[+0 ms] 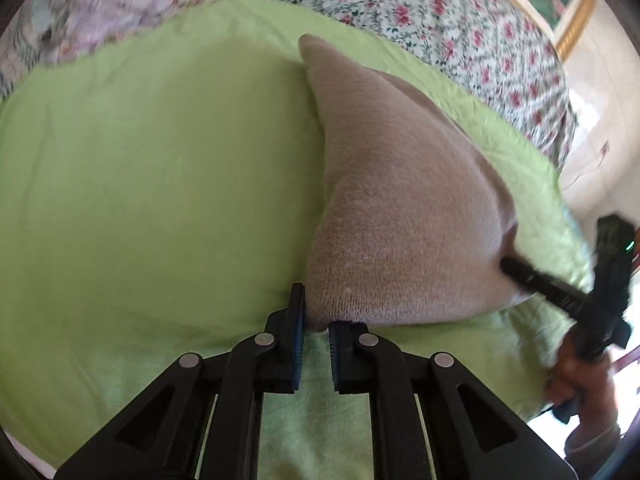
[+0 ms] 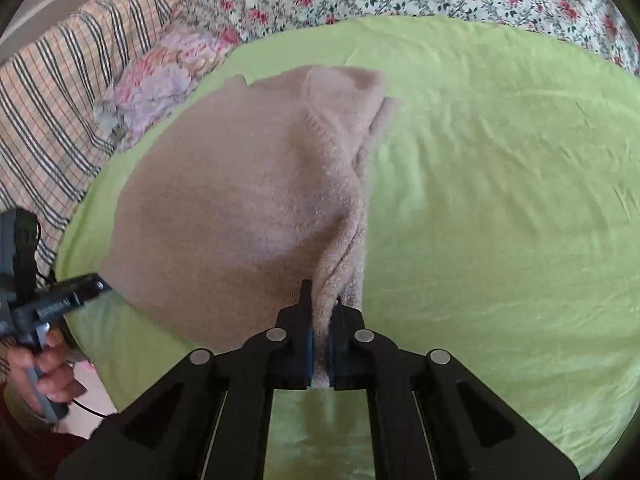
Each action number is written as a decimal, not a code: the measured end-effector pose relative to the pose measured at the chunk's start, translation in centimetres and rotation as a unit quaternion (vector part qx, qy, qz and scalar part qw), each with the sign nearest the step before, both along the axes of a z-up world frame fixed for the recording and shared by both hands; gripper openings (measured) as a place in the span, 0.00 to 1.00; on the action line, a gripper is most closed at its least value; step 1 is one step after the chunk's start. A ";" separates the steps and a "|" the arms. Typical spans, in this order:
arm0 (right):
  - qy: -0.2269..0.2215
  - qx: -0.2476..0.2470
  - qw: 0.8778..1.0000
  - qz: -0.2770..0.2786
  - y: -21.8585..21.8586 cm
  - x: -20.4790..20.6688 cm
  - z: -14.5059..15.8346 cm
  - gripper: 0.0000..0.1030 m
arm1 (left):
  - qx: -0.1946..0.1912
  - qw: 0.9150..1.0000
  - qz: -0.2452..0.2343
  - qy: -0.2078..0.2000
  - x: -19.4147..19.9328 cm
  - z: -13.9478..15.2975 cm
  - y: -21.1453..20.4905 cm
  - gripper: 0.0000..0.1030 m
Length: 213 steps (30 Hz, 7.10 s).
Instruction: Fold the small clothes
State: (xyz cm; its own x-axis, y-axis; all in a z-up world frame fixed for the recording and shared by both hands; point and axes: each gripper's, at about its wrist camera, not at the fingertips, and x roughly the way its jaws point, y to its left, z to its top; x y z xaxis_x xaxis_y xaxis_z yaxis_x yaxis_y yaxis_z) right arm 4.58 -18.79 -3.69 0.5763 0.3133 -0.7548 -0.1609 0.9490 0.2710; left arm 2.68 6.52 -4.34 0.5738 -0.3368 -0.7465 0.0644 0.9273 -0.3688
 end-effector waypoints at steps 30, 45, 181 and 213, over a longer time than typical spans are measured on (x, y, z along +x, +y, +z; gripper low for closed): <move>0.027 0.076 0.996 -0.029 -2.5 16.6 0.1 0.07 | 0.023 0.983 -0.181 -0.023 4.6 1.5 -6.2 0.14; -0.024 0.080 0.997 0.004 0.2 6.8 4.6 0.14 | 0.010 0.990 -0.119 -0.080 7.1 7.1 -2.7 0.25; -0.034 -0.013 0.999 -0.011 4.2 -4.7 5.5 0.83 | 0.188 0.981 -0.026 -0.042 -2.5 5.6 -3.6 0.83; -0.013 -0.010 1.000 -0.001 4.9 -0.6 5.7 0.85 | 0.234 0.972 -0.005 -0.033 1.9 6.2 -5.2 0.87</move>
State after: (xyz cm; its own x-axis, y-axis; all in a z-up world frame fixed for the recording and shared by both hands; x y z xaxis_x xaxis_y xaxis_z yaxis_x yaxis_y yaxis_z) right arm 3.98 -13.87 2.02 0.5967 0.2970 -0.7455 -0.1655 0.9546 0.2479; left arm 4.61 1.28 1.86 0.6235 0.0258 -0.7814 0.0823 0.9917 0.0984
